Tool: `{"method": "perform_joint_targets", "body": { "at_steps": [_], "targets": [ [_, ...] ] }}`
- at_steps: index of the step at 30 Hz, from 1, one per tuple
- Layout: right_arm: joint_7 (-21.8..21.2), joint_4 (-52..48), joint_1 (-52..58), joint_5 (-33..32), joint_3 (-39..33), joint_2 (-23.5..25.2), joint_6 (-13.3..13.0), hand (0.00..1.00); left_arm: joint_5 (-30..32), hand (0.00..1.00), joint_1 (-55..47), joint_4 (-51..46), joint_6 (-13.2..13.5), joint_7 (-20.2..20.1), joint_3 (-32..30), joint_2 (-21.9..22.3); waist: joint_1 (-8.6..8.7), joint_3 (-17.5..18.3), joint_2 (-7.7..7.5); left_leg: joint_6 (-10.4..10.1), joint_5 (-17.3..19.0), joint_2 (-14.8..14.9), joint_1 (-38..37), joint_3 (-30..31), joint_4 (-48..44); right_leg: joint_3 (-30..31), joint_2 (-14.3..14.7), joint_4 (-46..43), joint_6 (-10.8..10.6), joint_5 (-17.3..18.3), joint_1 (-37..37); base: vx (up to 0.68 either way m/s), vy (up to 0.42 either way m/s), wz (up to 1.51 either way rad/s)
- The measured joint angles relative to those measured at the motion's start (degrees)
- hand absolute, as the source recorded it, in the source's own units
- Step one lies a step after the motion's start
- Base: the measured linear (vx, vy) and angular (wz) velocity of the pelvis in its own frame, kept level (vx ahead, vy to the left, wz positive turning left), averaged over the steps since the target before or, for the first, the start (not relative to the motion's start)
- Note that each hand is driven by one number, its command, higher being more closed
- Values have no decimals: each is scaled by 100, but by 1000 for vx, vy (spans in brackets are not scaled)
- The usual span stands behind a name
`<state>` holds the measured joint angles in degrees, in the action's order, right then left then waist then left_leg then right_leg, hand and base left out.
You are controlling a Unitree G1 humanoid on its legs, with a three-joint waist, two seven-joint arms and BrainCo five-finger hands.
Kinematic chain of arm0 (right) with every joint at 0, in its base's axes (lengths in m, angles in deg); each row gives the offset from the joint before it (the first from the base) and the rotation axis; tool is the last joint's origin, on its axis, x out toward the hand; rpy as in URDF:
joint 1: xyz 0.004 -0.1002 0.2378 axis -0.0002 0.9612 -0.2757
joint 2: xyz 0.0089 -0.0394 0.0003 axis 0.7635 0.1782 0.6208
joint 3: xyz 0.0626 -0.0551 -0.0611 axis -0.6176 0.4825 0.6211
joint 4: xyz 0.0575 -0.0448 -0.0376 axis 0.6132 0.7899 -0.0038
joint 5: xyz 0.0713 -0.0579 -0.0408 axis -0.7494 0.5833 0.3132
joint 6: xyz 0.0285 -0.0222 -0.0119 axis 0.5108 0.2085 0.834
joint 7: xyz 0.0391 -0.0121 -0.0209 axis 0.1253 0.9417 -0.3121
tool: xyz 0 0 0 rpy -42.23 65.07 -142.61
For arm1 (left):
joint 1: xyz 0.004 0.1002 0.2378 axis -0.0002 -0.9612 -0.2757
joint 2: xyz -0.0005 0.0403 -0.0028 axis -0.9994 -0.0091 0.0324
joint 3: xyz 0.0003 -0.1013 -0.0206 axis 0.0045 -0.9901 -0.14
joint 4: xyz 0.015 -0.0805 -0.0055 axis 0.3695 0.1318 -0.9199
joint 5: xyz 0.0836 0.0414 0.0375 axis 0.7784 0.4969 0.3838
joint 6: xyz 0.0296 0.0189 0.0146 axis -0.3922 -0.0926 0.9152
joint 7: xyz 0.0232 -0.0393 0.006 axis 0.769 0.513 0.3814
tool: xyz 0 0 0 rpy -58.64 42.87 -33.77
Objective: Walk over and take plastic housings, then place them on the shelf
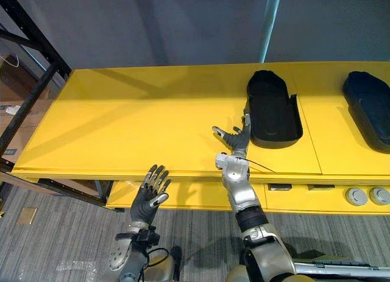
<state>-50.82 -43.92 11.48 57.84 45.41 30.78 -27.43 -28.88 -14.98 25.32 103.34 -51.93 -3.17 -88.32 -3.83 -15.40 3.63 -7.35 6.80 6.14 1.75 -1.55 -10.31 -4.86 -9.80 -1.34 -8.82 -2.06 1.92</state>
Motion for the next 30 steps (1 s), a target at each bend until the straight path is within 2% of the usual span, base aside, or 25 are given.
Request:
{"method": "perform_joint_targets", "body": {
  "at_steps": [4,5,8,10,13,16,22,30],
  "targets": [
    [-638,-218,184,-242,123,-4,-427,0,4,0,-22,0,-1,-41,-73,8,28,4,-21,-8,-31,-29,-75,-25,52,6,-10,3,1,-1,-3,9,3,-2],
    [-800,-742,428,-346,244,-4,-502,100,8,0,-33,-1,-1,-56,-131,24,31,12,-36,-8,-31,-24,-77,-26,66,4,-11,12,1,-1,-3,0,0,0],
    [-1107,-2170,1058,-392,509,-11,-785,100,34,0,-124,-4,0,-84,-338,36,141,71,-144,-10,-29,-8,-81,-43,98,5,-13,49,0,-2,-4,0,0,0],
    [-1256,-2935,1407,-388,429,-44,-935,100,52,0,-145,-5,0,-81,-416,31,165,124,-239,-12,-26,-6,-84,-56,101,10,-13,60,0,-3,-3,0,0,0],
    [-1384,-3978,2082,-323,65,-166,-1035,100,53,0,-191,-7,0,-64,-503,15,209,229,-420,-19,-4,8,-101,-95,98,31,-1,72,1,-4,-2,-2,1,-4],
    [-1559,-4633,2822,-320,-273,-312,-1070,100,53,0,-324,-33,1,12,-635,19,311,294,-526,-13,90,42,-170,-245,48,183,28,85,4,-4,-2,-18,12,-25],
    [-1878,-4765,3897,-400,-511,-541,-919,100,53,0,-374,-246,12,12,-792,8,489,317,-532,-41,183,123,-28,-448,-77,361,111,89,58,4,-246,-8,6,-20],
    [-2039,-3849,3891,-480,-508,-705,-823,100,38,0,-381,-364,51,16,-803,-7,490,325,-515,-59,229,145,39,-403,-179,328,106,105,37,-58,-242,37,13,2]
  ]
}}
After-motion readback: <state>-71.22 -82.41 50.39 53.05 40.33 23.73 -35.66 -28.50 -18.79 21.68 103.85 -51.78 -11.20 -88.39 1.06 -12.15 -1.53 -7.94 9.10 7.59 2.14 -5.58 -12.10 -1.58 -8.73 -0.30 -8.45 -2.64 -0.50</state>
